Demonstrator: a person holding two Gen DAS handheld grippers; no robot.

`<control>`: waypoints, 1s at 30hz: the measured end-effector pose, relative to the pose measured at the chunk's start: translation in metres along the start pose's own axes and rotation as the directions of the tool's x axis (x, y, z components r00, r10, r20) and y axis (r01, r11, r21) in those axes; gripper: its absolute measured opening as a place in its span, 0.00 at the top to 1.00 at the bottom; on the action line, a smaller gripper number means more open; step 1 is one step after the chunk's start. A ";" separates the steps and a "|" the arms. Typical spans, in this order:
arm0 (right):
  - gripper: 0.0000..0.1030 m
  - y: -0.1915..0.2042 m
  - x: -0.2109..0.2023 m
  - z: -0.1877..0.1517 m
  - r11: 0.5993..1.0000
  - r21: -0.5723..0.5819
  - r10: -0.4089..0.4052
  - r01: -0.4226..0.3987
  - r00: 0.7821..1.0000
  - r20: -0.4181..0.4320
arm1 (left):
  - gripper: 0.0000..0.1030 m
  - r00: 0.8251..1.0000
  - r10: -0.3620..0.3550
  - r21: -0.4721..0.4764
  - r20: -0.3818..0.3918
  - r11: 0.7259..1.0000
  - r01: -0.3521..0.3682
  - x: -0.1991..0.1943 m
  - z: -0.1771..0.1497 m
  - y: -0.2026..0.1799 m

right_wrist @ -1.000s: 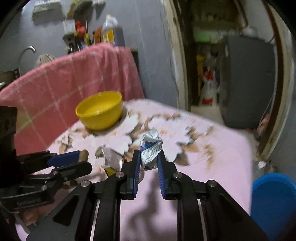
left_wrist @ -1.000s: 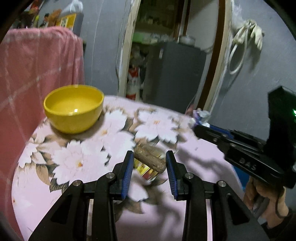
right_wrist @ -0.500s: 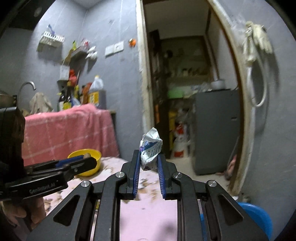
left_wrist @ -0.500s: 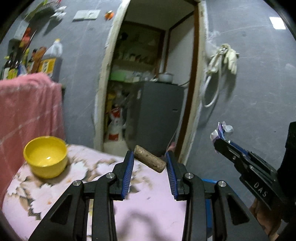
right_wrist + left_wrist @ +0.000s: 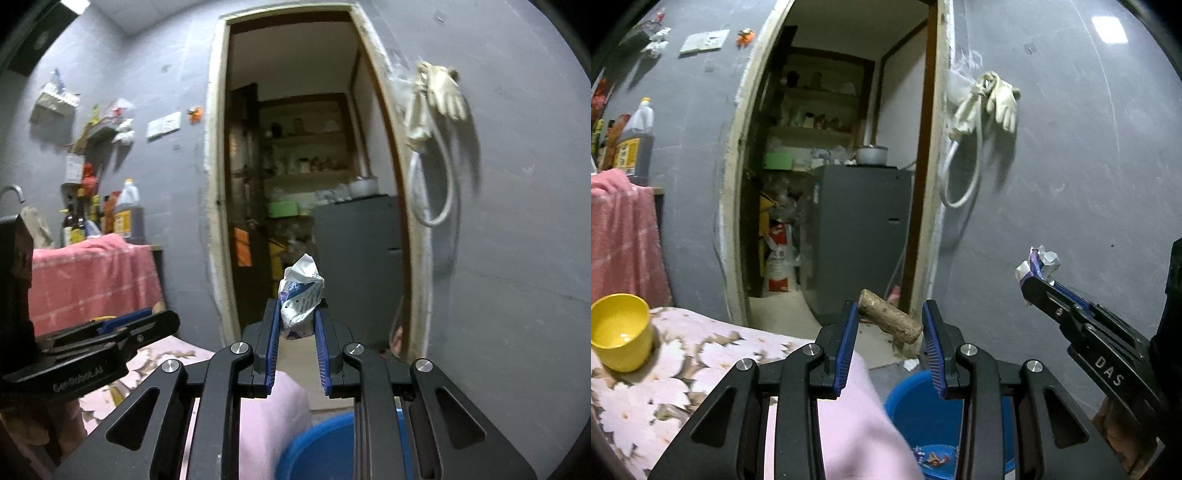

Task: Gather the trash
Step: 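Carry the stick and foil over the blue basin and open both tools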

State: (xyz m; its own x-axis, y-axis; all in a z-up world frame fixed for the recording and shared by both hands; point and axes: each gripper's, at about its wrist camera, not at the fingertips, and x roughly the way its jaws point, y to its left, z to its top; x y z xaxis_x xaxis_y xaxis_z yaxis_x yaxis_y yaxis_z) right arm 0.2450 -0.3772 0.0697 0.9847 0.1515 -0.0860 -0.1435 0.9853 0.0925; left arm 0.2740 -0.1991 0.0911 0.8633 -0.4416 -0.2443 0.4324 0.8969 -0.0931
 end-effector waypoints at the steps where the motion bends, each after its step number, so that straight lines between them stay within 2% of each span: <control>1: 0.84 -0.003 0.001 -0.001 1.000 0.007 -0.013 0.013 1.000 -0.012 | 0.70 1.000 -0.003 0.001 -0.012 1.000 0.003 0.005 -0.001 -0.004; 4: 0.84 -0.018 0.005 -0.005 0.998 0.047 -0.043 0.046 0.997 -0.061 | 0.70 0.998 0.011 0.008 -0.067 1.000 -0.011 0.021 -0.006 -0.016; 11: 0.82 -0.044 0.015 -0.020 0.990 0.120 -0.058 0.078 0.985 -0.162 | 0.70 0.987 -0.007 -0.014 -0.161 1.000 0.004 0.051 -0.022 -0.030; 14: 0.82 -0.055 0.022 -0.028 0.986 0.141 -0.060 0.093 0.973 -0.221 | 0.70 0.978 -0.018 -0.015 -0.206 1.000 0.016 0.064 -0.029 -0.036; 20: 0.81 -0.080 0.034 -0.044 0.968 0.218 -0.048 0.126 0.942 -0.331 | 0.70 0.950 -0.056 -0.039 -0.307 0.998 0.046 0.091 -0.051 -0.045; 24: 0.73 -0.090 0.038 -0.052 0.957 0.249 -0.047 0.150 0.925 -0.378 | 0.69 0.933 -0.069 -0.045 -0.352 0.997 0.057 0.104 -0.062 -0.049; 25: 0.72 -0.092 0.038 -0.053 0.956 0.249 -0.049 0.155 0.921 -0.385 | 0.67 0.929 -0.069 -0.044 -0.363 0.997 0.057 0.107 -0.065 -0.049; 26: 0.72 -0.094 0.039 -0.053 0.955 0.249 -0.051 0.159 0.919 -0.390 | 0.64 0.927 -0.068 -0.043 -0.369 0.997 0.056 0.109 -0.067 -0.050; 30: 0.71 -0.097 0.039 -0.052 0.954 0.246 -0.065 0.174 0.916 -0.396 | 0.63 0.924 -0.067 -0.053 -0.376 0.997 0.051 0.113 -0.071 -0.051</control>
State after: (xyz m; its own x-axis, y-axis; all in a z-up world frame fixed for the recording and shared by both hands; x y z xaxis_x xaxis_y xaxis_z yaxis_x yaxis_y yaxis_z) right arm 0.2924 -0.4628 0.0056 0.8723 0.1058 -0.4774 0.0588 0.9465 0.3173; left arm 0.3311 -0.2929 -0.0006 0.6709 -0.4590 -0.5824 0.4617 0.8732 -0.1563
